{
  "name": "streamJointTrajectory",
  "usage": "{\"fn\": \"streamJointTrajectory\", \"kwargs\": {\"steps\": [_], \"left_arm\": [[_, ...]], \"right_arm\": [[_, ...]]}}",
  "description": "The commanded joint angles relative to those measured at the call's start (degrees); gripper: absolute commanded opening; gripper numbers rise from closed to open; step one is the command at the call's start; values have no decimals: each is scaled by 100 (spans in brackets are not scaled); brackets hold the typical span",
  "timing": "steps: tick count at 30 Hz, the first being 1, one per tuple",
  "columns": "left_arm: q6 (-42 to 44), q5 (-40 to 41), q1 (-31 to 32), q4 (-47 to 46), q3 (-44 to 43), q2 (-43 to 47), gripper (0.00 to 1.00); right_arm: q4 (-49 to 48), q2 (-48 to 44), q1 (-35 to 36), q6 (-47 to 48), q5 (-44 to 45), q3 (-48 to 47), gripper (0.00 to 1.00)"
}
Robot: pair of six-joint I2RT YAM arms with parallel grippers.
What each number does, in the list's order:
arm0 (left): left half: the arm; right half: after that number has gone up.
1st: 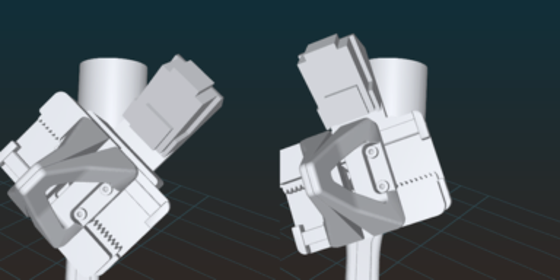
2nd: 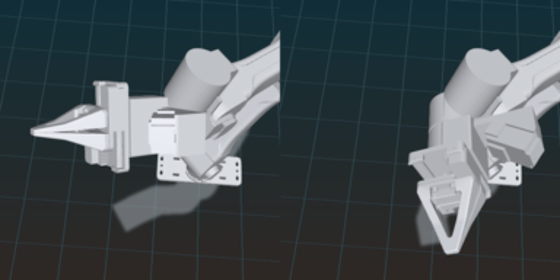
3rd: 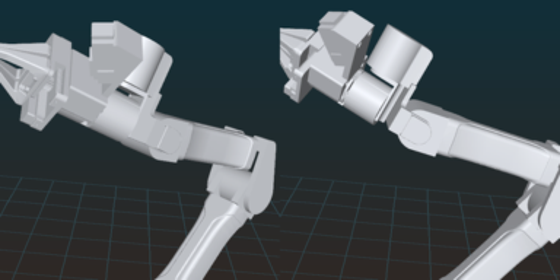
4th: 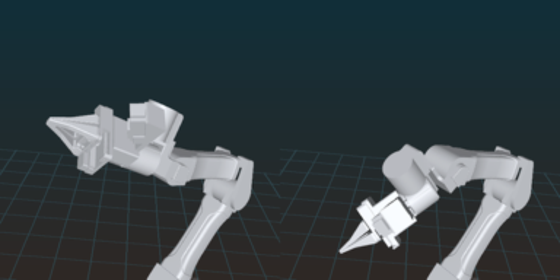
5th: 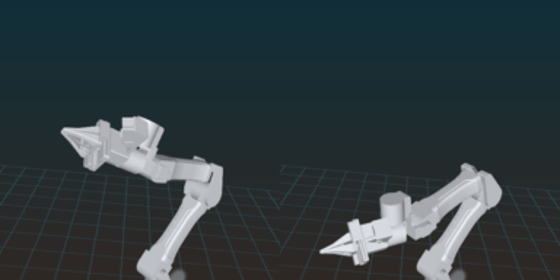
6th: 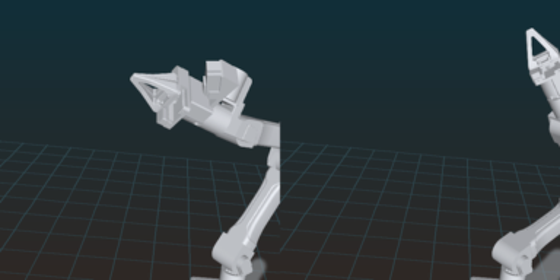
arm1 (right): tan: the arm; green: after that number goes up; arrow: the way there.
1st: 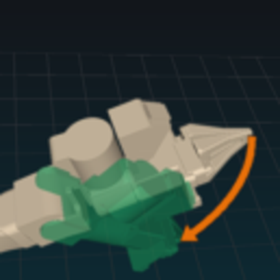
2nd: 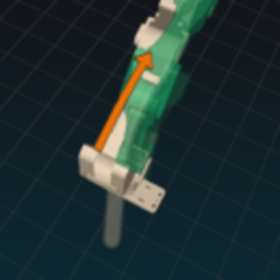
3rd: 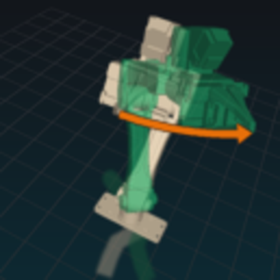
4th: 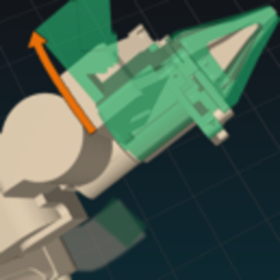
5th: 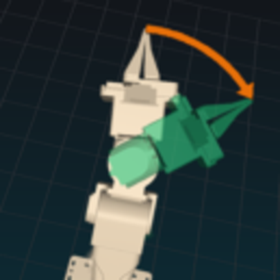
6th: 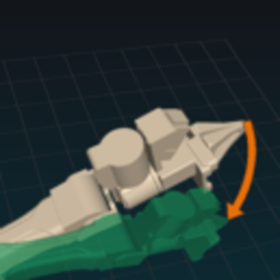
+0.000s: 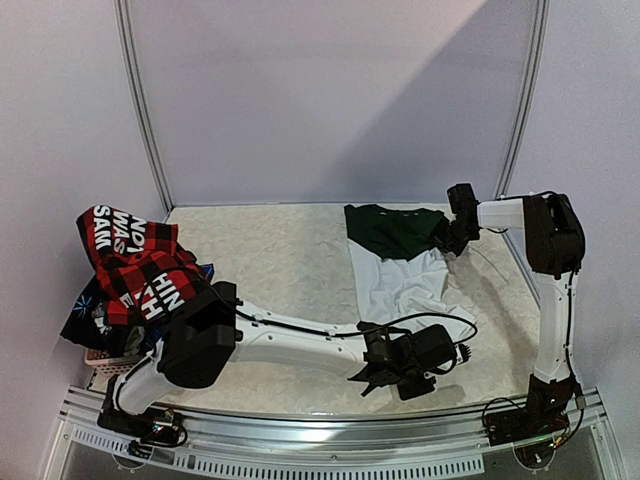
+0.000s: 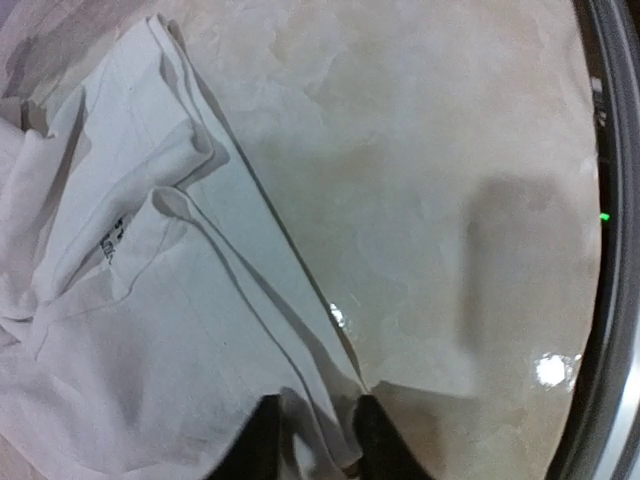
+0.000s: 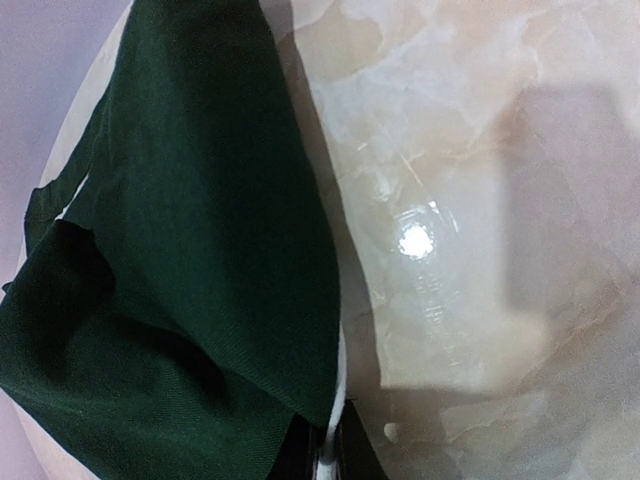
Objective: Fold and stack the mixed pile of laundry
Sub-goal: Rotate the rectangle-folded T-shirt at the center of the board.
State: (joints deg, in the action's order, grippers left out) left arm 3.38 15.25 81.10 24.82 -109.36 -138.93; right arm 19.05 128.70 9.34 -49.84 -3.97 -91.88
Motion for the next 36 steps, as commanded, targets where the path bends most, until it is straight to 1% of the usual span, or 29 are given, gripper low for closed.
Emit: {"fn": "streamJointTrajectory", "kwargs": {"steps": [1, 3, 4, 8, 12, 15, 19, 23, 31, 36], "left_arm": [[89, 173, 63, -5, -99, -195, 15], [101, 187, 64, -14, -32, -168, 4], [105, 204, 61, -23, 30, -138, 0], [74, 264, 57, -165, 501, 159, 0], [-42, 136, 59, -393, 1485, 799, 0], [-260, 119, 61, -348, 2114, 1174, 0], [-543, 163, 64, -480, 2992, 1699, 0], [-751, 239, 55, -615, 3646, 2163, 0], [-1014, 466, 39, -712, 4613, 2985, 0], [-1167, 578, 12, -769, 5002, 3355, 0]], "right_arm": [[69, -205, -58, 70, -33, 133, 0], [59, -201, -56, 71, -42, 134, 0], [51, -198, -55, 65, -49, 135, 0], [51, -197, -56, 46, -81, 135, 0], [42, -197, -56, 37, -142, 122, 0], [33, -173, -55, 28, -204, 100, 0], [-63, -67, -51, 39, -523, -9, 0], [89, 253, 30, 145, -916, -438, 0], [506, 823, 305, 214, -975, -1349, 0], [721, 1098, 482, 197, -1007, -1930, 0]]}}
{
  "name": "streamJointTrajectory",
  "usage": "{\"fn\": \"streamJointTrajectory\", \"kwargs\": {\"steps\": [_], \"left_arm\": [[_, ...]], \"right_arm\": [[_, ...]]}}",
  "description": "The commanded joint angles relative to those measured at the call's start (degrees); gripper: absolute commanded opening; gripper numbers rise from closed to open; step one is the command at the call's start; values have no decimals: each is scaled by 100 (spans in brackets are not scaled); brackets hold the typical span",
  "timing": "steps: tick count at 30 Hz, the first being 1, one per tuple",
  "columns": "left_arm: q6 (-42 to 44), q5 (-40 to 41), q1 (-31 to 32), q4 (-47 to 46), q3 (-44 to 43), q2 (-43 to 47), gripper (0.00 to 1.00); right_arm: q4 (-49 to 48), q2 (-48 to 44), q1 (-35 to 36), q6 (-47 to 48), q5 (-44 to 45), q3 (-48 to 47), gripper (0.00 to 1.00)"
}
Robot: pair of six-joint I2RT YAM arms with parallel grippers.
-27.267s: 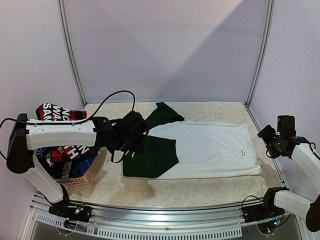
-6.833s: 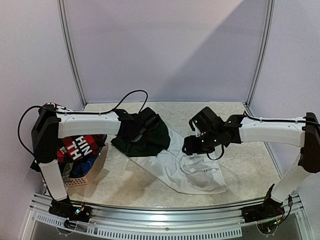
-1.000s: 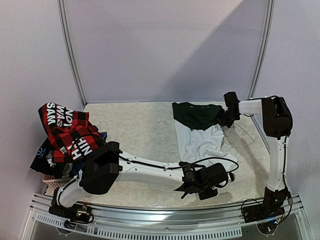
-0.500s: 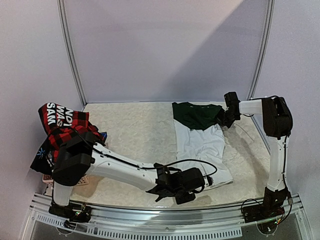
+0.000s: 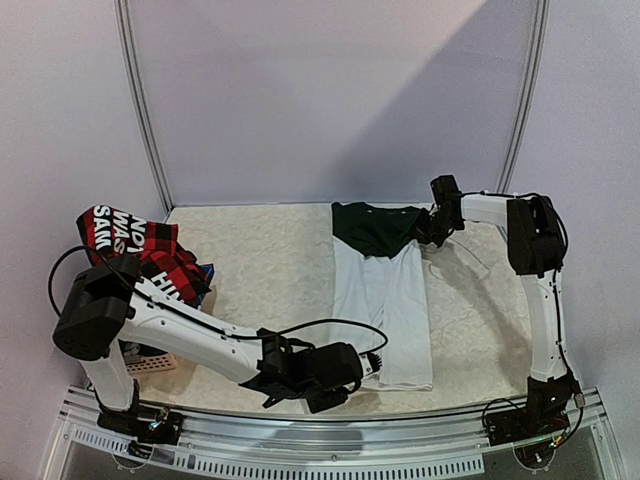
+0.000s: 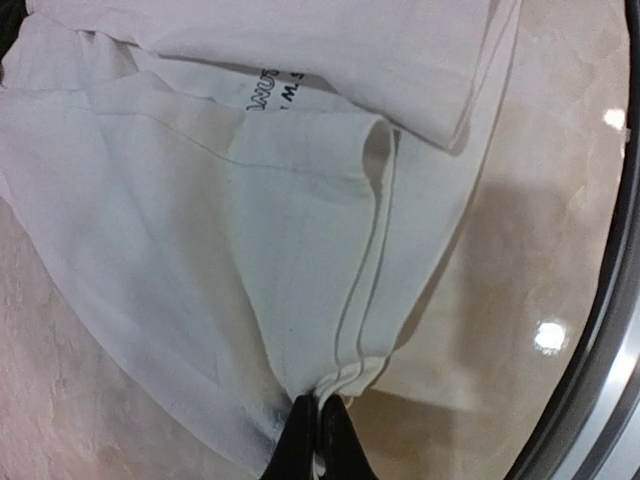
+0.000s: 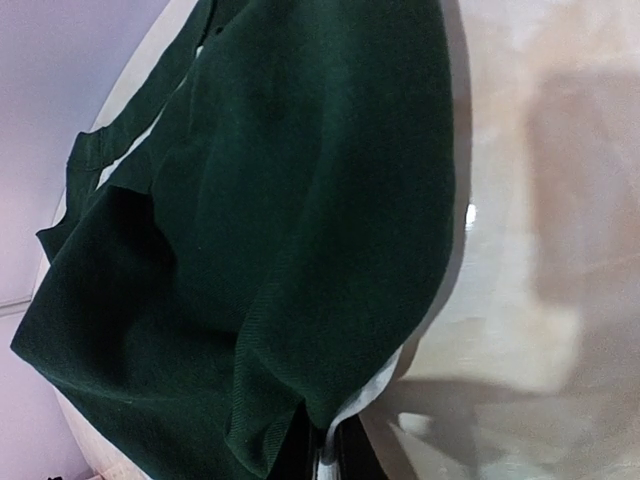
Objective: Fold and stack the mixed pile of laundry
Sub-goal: Rotate the rectangle-folded T-shirt at the center of the board.
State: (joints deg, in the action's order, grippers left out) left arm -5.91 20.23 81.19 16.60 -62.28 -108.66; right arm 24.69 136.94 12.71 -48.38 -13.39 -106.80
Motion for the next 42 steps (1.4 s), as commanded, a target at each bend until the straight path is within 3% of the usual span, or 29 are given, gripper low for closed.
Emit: {"fn": "streamJointTrajectory", "kwargs": {"steps": [1, 6, 11, 14, 17, 20, 30, 42], "left_arm": [[-262, 93, 2, 19, 362, 377, 0], [-290, -147, -6, -257, 509, 448, 0], [-216, -419, 33, -430, 411, 318, 0], [-184, -469, 44, -526, 430, 293, 0], [-150, -529, 46, -632, 436, 259, 0], [-121, -564, 63, -702, 419, 217, 0], [-115, -533, 97, -1269, 726, 283, 0], [-191, -295, 98, -2096, 1082, 319, 0]], "right_arm": [[190, 328, 200, 58, -82, -520, 0], [564, 621, 320, 358, -226, -881, 0], [699, 333, 258, 631, 299, -329, 3], [606, -110, 192, 748, 466, 209, 17], [560, -569, 179, 890, 636, 696, 43], [566, -1070, 187, 977, 859, 1213, 53], [158, -3339, 433, 812, 1267, 3926, 60], [506, -5385, 1167, 611, 854, 5976, 64]]}}
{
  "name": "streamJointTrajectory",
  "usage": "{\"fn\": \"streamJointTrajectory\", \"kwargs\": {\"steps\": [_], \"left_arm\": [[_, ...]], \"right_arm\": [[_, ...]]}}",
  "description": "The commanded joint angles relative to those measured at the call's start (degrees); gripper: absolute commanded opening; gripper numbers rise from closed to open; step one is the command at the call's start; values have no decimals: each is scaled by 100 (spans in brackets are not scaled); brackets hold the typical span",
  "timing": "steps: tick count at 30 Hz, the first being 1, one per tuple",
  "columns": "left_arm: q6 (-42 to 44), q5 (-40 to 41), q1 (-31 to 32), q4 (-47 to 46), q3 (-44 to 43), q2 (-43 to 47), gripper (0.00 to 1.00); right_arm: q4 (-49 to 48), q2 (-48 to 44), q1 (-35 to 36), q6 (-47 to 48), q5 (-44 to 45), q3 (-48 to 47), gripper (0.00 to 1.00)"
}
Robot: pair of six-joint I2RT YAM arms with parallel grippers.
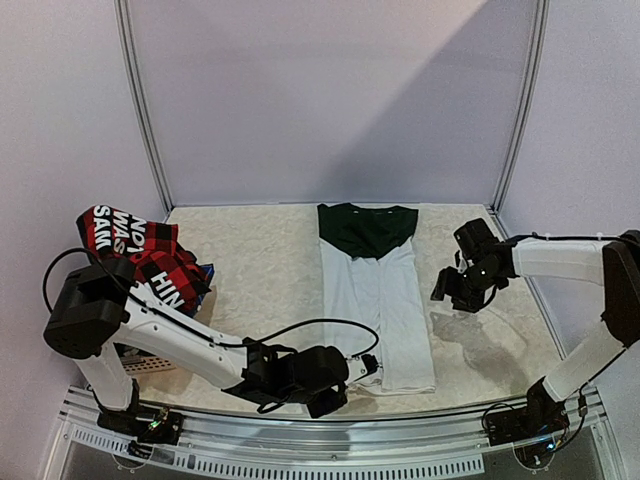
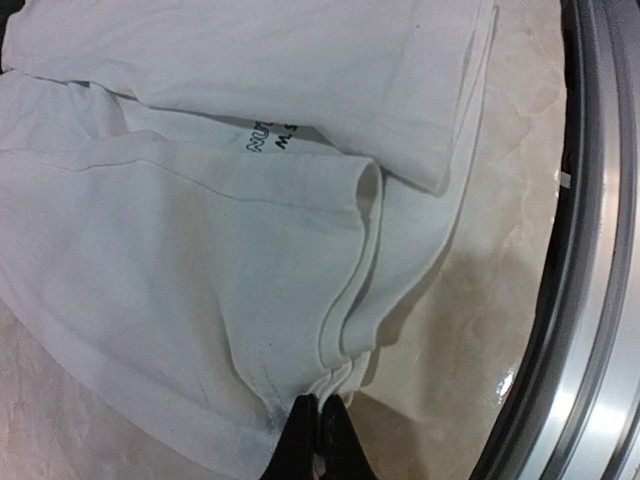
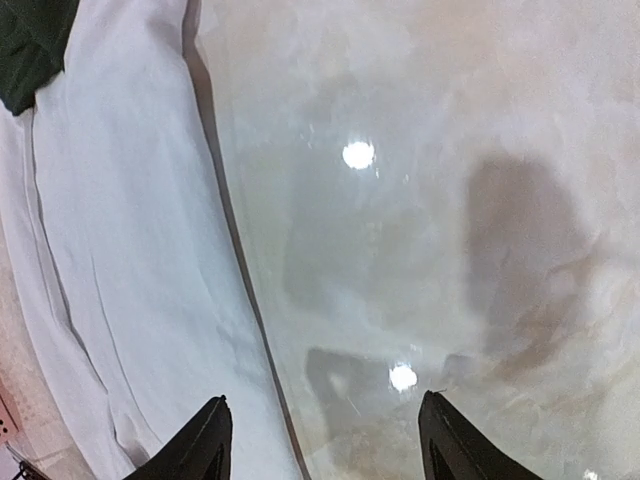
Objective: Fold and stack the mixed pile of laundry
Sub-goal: Rotate the rectangle-folded T-shirt at the center of the board.
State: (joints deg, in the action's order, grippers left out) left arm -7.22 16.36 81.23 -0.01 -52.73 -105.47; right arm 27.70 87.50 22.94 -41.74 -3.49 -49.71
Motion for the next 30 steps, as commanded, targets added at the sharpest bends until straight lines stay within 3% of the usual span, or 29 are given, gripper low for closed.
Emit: {"fn": "streamJointTrajectory", "kwargs": {"steps": [1, 9, 30], "left_arm": [[-68, 104, 95, -477, 145, -4, 0], [-151, 265, 95, -458, 149, 0, 0], [-263, 426, 139, -438, 105, -70, 0]], "right_arm": [[279, -564, 197, -34, -146, 310, 64], [627, -946, 554, 28, -519, 660, 62], [878, -1152, 2030, -455, -995, 1473, 43]]}}
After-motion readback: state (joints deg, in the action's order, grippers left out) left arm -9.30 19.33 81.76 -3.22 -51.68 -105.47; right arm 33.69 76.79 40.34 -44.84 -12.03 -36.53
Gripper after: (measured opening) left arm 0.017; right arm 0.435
